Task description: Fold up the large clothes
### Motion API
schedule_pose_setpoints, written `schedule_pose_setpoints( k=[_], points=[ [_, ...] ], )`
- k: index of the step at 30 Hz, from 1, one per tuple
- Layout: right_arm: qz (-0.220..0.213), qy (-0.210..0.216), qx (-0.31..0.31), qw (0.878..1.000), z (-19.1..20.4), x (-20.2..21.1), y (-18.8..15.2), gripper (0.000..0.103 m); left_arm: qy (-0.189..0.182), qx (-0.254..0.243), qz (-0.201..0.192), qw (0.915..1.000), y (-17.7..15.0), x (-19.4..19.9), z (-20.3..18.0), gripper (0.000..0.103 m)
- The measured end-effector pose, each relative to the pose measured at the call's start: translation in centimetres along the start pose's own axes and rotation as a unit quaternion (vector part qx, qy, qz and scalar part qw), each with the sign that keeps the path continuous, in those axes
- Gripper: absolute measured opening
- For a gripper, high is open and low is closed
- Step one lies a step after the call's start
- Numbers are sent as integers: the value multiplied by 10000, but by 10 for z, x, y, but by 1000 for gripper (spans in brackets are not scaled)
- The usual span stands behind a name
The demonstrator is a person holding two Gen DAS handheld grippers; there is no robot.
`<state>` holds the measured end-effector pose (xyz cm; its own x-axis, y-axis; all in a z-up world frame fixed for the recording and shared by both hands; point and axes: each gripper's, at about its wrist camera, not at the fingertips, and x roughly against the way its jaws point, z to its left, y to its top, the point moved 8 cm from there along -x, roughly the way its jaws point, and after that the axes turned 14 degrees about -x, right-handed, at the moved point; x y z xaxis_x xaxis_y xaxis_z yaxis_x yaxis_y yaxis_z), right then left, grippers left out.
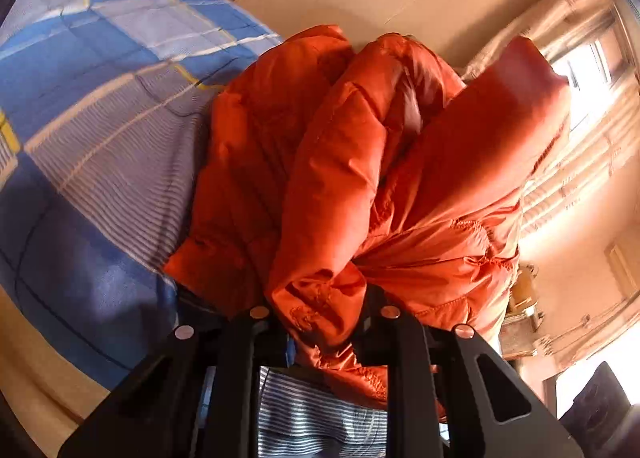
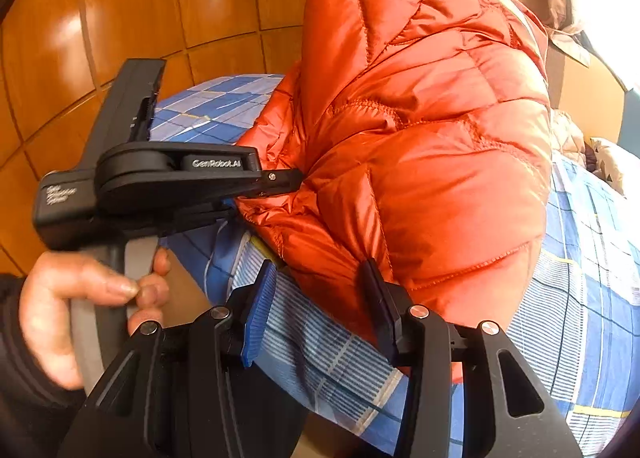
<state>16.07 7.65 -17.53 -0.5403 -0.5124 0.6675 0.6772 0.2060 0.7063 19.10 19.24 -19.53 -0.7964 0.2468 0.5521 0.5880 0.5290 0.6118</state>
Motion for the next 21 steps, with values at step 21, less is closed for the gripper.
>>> schedule_pose_setpoints(
  k=[21],
  points=[
    [-146,276,-191,9993,-18,12,-12,45,554,-2163,246,9744,4,8,-28,20]
  ],
)
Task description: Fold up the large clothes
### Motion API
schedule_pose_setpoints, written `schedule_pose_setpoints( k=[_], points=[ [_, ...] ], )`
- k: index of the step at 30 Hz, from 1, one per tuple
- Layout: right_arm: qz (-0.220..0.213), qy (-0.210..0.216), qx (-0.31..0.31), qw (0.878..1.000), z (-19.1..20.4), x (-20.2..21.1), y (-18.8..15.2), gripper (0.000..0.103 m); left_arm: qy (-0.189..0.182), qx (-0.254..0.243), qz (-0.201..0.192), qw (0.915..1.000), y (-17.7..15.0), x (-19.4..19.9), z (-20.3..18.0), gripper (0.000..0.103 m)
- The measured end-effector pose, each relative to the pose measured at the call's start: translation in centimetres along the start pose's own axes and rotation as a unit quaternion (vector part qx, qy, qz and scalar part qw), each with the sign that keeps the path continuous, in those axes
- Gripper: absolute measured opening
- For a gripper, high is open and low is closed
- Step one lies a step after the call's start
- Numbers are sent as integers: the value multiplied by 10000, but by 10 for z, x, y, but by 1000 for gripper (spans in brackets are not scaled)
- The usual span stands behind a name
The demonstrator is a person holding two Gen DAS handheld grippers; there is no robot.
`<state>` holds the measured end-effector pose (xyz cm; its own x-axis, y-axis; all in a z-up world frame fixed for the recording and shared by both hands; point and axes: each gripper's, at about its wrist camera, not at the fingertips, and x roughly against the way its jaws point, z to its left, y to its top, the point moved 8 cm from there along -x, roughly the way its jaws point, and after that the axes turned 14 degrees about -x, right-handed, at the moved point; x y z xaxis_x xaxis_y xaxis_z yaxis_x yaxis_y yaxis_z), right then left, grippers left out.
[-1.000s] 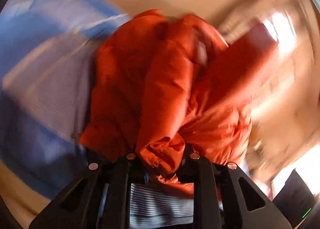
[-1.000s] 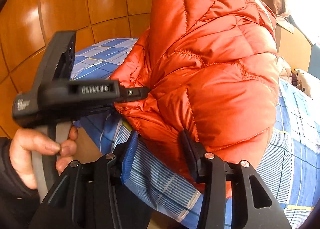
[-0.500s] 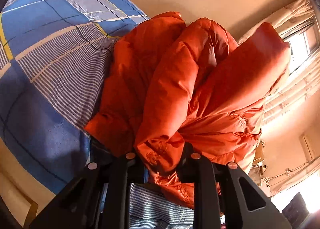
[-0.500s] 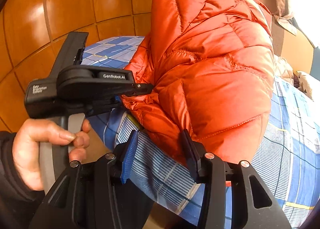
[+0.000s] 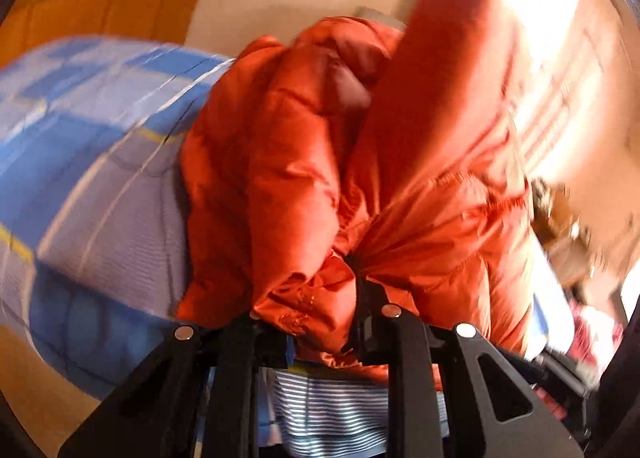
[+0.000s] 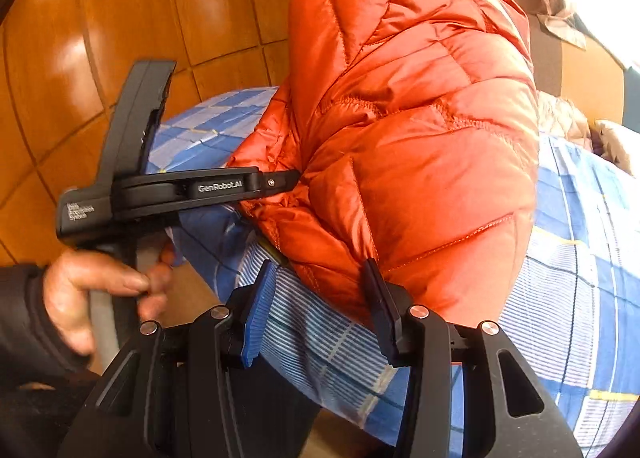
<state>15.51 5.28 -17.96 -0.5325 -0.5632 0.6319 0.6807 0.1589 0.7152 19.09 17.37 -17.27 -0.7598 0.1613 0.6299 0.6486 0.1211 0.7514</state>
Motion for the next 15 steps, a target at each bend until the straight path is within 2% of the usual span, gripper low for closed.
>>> schedule_pose_setpoints(
  k=[4,7,11,15],
  points=[
    [164,-335,1113,9931,7,-6,-11,44,-144,-720,125,9972,6,2,-5,20],
    [308,-264,1137,9927,6,-6,-7,44,-224,-1101,178,9935,10,3,-7,20],
    [381,-407,1317,9897,7,-7,-8,44,-384,-1567,216,9867,15,2,-7,20],
    [467,-524,1449,9870,13,-8,-9,44,-605,-2105,263,9754,22,0,-10,20]
  ],
)
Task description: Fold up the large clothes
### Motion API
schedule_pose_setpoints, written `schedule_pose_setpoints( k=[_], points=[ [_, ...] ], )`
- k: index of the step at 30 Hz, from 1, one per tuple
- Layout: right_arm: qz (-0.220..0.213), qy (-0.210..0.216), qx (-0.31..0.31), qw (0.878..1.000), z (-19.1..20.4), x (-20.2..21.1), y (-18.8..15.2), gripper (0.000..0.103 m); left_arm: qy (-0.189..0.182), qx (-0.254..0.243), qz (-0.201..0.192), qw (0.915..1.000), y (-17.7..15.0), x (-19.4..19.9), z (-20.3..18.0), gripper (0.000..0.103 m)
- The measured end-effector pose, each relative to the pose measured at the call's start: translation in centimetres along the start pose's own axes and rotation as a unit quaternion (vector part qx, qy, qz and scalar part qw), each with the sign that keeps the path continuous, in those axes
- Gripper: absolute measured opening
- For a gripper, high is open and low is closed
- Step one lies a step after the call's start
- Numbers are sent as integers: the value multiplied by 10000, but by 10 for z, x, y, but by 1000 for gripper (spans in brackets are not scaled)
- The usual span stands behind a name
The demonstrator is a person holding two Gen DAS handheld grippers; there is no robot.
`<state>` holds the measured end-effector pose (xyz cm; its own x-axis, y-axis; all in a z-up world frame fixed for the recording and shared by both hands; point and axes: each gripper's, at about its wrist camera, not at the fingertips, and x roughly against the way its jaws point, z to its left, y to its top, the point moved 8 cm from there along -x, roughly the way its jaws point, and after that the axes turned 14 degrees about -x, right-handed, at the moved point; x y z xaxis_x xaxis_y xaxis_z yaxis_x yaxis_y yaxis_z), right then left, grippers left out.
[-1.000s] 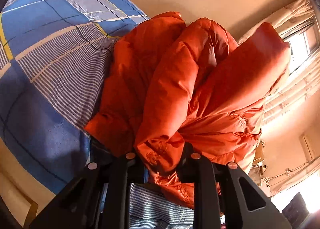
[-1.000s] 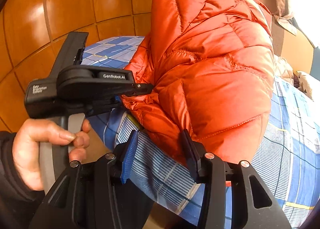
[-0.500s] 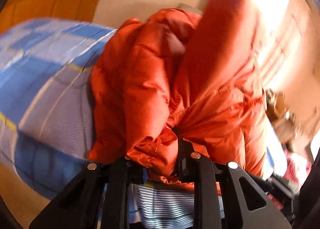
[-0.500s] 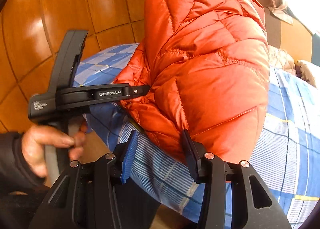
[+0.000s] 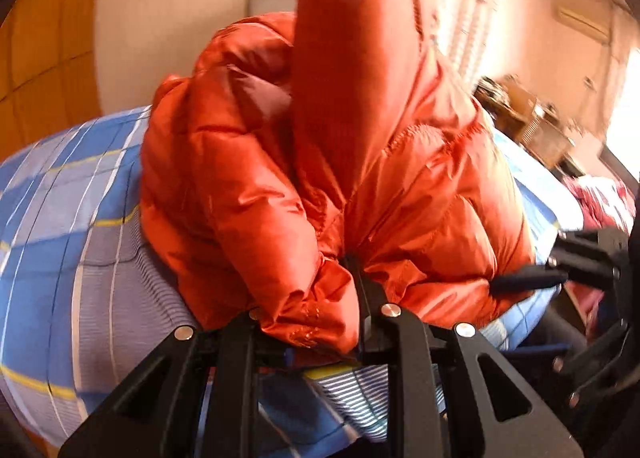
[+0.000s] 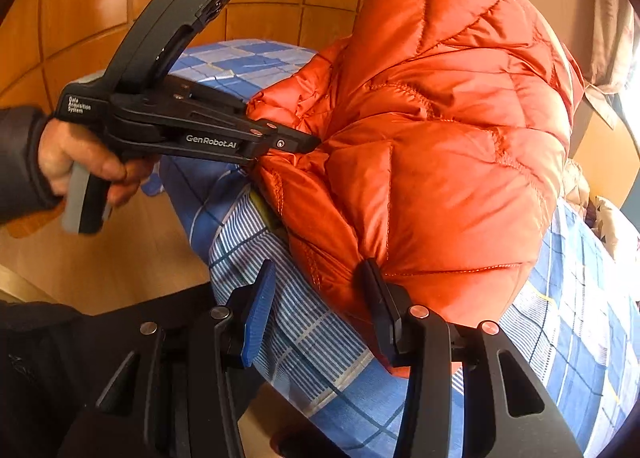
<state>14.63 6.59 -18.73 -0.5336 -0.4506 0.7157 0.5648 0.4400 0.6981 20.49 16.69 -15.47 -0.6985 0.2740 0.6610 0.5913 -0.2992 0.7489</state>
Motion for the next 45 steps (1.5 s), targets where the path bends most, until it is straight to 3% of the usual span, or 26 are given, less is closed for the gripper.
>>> schedule_pose_setpoints(
  k=[3,7,15,18,23,27,38,45],
  points=[
    [21,-52,-35,10000,2,0,1,45,-116,-178,-23,9998,7,-4,5,20],
    [15,25,-334,9994,2,-2,3,45,-110,7,-125,9999,9,-7,9,20],
    [15,116,-620,9980,-7,-2,-3,45,322,1041,-216,9938,-9,0,10,20],
    [11,168,-705,9974,-9,-4,-3,45,342,1650,-146,9856,-13,1,14,20],
    [5,247,-871,9959,-15,-6,-3,45,602,2800,-56,9581,-22,0,15,20],
    [30,339,-1002,9944,-20,-6,-4,45,586,3128,-101,9479,-27,-4,15,20],
    [140,254,-908,9954,-21,-7,-3,45,290,3675,-216,9293,-40,-17,19,22],
    [163,214,-739,9969,-12,-7,1,45,174,3740,-283,9268,-42,-28,27,23]
  ],
)
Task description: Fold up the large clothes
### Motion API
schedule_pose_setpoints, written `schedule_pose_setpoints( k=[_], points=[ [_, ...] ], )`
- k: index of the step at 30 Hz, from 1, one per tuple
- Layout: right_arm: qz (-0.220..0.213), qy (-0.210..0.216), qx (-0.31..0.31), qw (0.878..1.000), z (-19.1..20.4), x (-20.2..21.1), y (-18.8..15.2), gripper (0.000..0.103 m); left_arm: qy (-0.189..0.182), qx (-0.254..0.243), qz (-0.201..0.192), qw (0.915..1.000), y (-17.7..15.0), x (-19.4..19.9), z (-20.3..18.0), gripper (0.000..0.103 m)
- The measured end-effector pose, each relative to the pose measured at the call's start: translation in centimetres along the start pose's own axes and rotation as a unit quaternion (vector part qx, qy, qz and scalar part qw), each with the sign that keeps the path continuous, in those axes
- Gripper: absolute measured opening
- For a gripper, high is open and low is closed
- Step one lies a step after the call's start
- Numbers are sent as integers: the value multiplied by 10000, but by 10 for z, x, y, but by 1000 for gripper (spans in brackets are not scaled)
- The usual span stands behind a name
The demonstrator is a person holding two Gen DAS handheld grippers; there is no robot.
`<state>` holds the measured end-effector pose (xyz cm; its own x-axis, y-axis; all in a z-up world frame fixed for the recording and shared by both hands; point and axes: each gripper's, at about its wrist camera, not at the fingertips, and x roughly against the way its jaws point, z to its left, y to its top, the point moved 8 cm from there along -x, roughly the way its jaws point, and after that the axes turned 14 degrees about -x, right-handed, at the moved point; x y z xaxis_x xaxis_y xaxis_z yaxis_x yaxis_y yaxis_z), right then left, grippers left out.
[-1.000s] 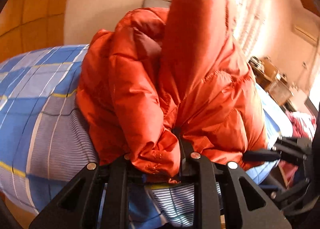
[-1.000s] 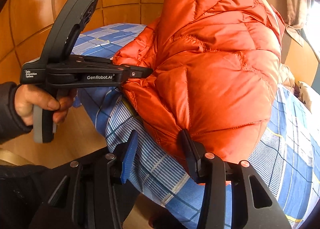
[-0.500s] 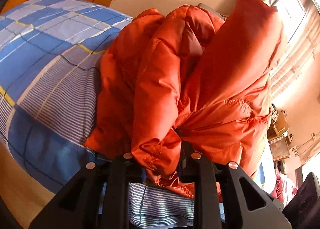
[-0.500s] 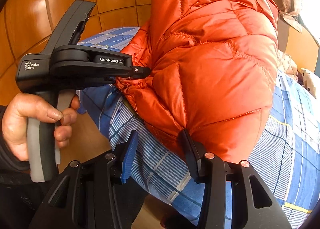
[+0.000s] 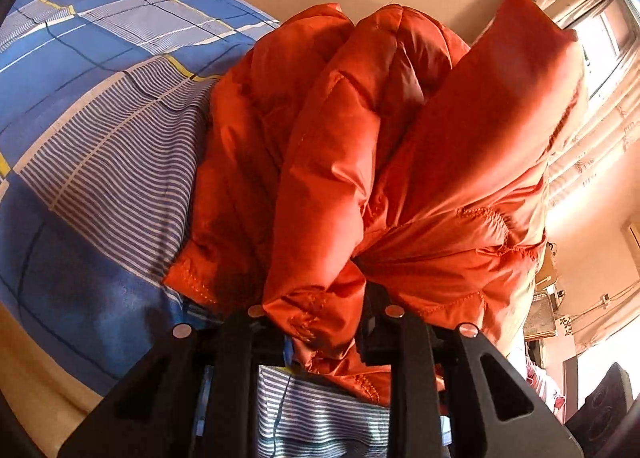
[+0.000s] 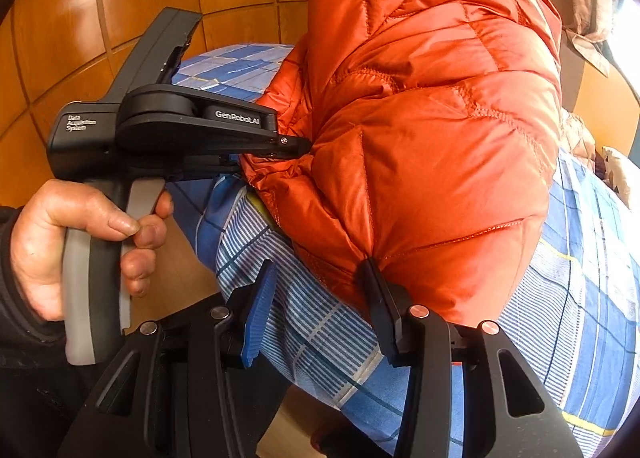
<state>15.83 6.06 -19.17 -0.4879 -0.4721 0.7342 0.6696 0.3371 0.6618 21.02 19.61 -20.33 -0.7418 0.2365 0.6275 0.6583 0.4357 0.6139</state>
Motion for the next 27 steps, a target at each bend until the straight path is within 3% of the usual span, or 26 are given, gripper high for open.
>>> schedule_pose_setpoints(
  k=[12,15,18,24,27],
  points=[
    [-59,43,118,9999,0,18,-2,47,-119,-128,30,9998,6,-7,7,23],
    [-94,45,83,9999,-4,24,-2,47,-10,-590,97,9982,12,-6,2,22],
    [-186,58,-113,9997,-14,32,-2,57,81,-1006,170,9947,15,-5,-1,23],
    [-305,-315,-633,9970,-40,44,-5,74,68,-2008,295,9792,26,-9,-5,23],
    [-327,-468,-929,9940,-55,47,-7,74,-52,-2371,323,9709,31,-11,-5,23]
  ],
)
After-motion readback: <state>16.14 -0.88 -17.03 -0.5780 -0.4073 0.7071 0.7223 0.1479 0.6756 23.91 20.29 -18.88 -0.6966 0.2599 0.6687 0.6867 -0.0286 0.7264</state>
